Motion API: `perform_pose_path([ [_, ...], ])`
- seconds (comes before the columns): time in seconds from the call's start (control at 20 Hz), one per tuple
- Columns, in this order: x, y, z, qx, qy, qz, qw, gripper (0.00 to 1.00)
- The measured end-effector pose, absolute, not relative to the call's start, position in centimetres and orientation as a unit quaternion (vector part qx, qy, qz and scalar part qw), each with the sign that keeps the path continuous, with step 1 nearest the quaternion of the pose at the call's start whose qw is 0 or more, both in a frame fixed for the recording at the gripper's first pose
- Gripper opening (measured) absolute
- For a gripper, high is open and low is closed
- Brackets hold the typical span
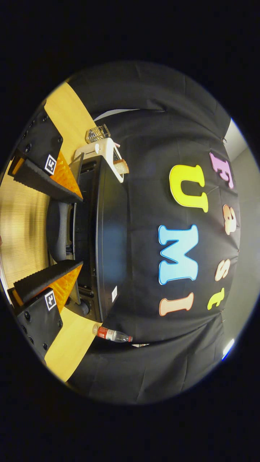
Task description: Open the toaster oven, put the food inside, and close the toaster oven door.
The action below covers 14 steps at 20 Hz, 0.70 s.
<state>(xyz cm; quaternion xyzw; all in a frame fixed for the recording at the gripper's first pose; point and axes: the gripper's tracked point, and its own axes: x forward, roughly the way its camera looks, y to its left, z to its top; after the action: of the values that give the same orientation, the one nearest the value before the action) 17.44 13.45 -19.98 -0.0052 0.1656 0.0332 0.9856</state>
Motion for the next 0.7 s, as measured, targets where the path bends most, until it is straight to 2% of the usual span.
perform_pose_path([
  [0.7,9.7,13.2,-26.8,-0.009,0.269,0.042,0.962,0.98],
])
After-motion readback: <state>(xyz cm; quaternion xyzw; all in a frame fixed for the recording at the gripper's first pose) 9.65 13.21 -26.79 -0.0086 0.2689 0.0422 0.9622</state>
